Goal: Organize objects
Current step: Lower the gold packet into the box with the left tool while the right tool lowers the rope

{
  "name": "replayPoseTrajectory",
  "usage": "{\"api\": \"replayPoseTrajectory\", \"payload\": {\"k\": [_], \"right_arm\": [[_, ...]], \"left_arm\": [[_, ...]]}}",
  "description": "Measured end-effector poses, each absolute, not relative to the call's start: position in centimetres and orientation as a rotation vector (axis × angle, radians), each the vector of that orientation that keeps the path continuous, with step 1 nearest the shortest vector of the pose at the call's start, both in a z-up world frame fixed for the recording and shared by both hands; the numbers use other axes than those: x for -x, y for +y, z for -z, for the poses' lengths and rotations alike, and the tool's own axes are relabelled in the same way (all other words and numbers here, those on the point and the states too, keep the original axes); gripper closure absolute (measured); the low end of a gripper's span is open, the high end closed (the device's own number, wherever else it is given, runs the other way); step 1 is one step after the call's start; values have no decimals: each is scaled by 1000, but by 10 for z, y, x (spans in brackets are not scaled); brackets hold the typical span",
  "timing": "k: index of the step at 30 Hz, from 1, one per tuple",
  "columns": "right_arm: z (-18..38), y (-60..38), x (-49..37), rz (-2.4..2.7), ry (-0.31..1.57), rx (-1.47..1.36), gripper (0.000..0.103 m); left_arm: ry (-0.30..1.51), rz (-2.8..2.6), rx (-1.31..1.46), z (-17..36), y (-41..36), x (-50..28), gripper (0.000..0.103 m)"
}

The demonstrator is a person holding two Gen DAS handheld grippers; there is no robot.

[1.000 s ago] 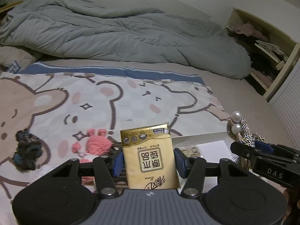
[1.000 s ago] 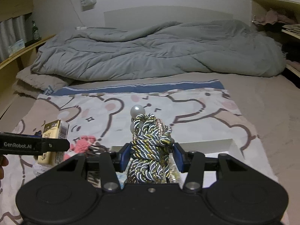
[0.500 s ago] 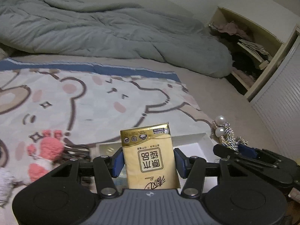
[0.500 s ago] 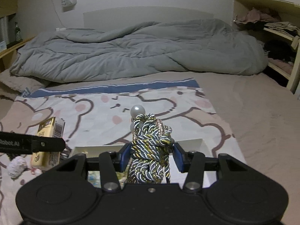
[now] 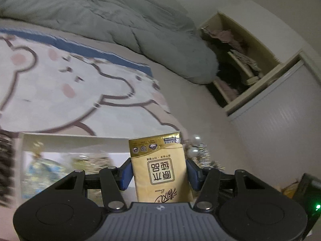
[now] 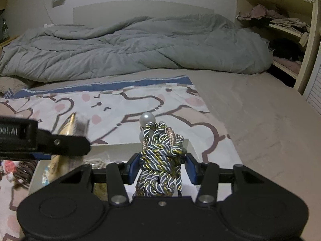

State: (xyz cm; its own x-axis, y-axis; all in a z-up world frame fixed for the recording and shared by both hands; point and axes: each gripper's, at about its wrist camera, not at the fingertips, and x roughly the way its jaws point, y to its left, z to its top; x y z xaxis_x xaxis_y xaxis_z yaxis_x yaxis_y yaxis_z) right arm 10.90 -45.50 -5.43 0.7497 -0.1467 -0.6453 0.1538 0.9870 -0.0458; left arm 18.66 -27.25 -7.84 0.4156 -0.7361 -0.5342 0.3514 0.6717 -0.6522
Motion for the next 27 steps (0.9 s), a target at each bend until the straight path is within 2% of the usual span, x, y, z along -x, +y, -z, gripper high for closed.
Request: {"api": "replayPoseTrajectory", "payload": {"k": [9,18,20,23,24,27], "right_arm": [[73,-467,-117,181,743,6,54],[88,-465,-123,158,765,53,54],[91,-464,-124,156,761,65,54],[91,-467,-123,180,753,57,45],[90,-470,-123,190,751,48,40],[87,-480,-119,206,746,-13,40]], "left_arm": [[975,744,592,126,-298,-207,48],[988,684,512,154,-321,-214,48],[968,660,482,152,-322,-214,45],[963,665,477,149,-321,-215,35],[963,669,477,147,-320,-216,35],[953,665,465,142,-318,-215,35]]}}
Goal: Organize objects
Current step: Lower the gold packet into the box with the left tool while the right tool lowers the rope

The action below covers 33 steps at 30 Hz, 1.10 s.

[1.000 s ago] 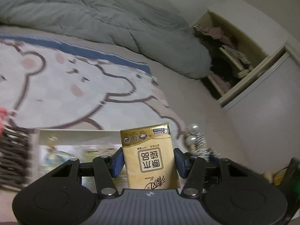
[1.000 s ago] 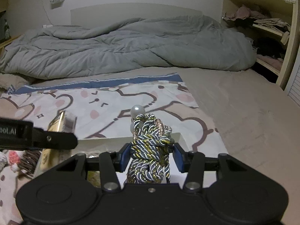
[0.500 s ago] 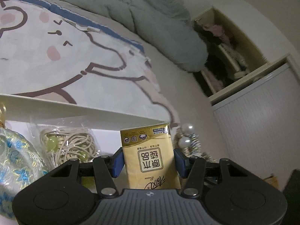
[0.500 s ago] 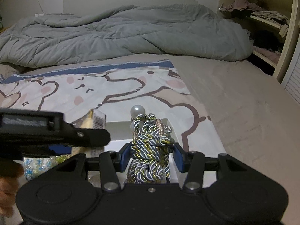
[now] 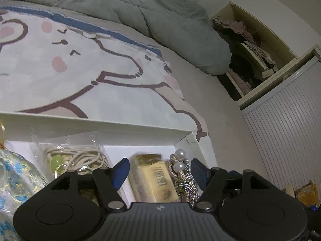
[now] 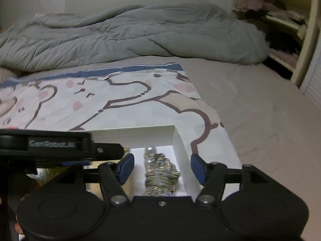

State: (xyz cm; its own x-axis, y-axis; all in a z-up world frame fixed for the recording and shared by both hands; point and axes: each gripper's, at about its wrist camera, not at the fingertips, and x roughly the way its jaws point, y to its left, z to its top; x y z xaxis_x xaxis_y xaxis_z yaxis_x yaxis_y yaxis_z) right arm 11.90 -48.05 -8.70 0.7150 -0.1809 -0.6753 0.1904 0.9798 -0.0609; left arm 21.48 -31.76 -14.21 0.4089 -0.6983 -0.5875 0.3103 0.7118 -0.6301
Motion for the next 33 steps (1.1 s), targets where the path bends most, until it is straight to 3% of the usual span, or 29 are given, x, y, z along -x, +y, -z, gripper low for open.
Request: {"api": "replayPoseTrajectory", "payload": {"k": [5,10,15,29,33], "right_arm": [[78,-497,-108,210,762,-136,47],[79,-507,-102,180,865,-244,73],[101,-497,-111,163,1010,-177,88],[115,-498,-125,284,947,-148,88],[103,-498,-119,263,923,-163,83]], "left_arm": [[943,659,428,133,-315,-212,37],[921,658,350,121,-315,-205,37],[904,641,294,113,-313,-198,37],[882,593,113,106,-307,-195,37],[876,581,93,99,-301,-191,37]]}}
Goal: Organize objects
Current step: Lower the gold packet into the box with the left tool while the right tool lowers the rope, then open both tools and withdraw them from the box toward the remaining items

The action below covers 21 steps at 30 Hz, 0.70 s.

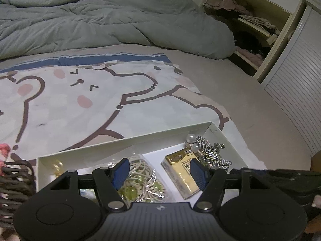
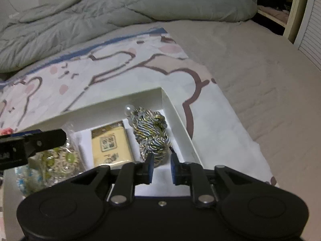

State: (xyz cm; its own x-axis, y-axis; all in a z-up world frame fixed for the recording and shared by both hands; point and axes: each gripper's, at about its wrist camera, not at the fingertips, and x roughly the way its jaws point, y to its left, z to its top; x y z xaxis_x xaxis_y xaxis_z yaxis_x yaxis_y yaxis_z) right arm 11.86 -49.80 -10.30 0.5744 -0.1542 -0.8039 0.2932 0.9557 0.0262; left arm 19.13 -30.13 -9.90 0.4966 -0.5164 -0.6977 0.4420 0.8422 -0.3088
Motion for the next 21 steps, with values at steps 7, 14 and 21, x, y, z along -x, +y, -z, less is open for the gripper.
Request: {"api": "replayPoseTrajectory", "payload": {"k": [7,14,21], "right_arm": [[64,-491,-96,246,796,-208,77],[38,-480,-73,231,734,-212,66],[22,-470,-51,222,686,-185,48]], "left_arm": [[858,569,73,79,-290,-177,37],[820,559,37,57,-277,-158,35],[804,526,2,43,-265,-141,21]]}}
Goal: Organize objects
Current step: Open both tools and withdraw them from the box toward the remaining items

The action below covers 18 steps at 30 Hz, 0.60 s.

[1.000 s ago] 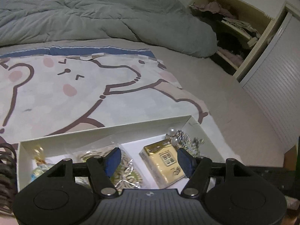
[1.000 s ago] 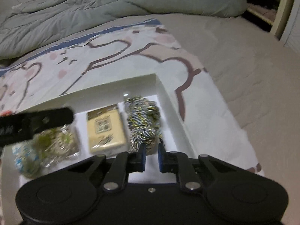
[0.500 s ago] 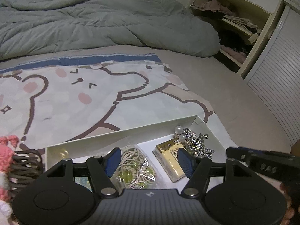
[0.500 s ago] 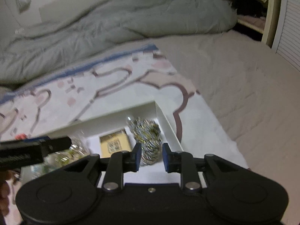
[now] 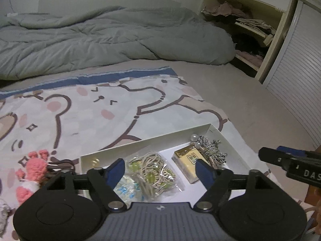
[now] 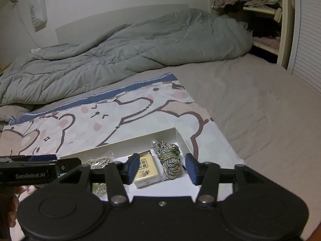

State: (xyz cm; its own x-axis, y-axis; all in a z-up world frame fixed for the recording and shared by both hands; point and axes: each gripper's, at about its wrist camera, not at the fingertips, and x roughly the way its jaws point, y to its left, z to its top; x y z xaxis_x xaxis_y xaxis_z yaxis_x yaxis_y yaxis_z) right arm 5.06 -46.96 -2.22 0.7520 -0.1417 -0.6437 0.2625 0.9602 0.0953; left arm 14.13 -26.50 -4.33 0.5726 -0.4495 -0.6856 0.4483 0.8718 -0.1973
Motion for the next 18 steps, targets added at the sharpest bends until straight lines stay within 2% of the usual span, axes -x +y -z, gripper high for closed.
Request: {"api": "replayPoseTrajectory", "payload": {"k": [2,8,12,18], "right_arm": [[18,-467,-46,229,675,-169,42],[10,-462,-31,236,659,-149,33],[5,-459,-22,242,651,-140,23],[1,-458,-12,261,648,-123,17]], "left_arm": [[788,523,-18,38,-263,-136,12],[757,498,-37,28,-254,-124,5],[739,482,-57,24,-248,-118,1],[729,467,-71,19,-239,-112,0]]}}
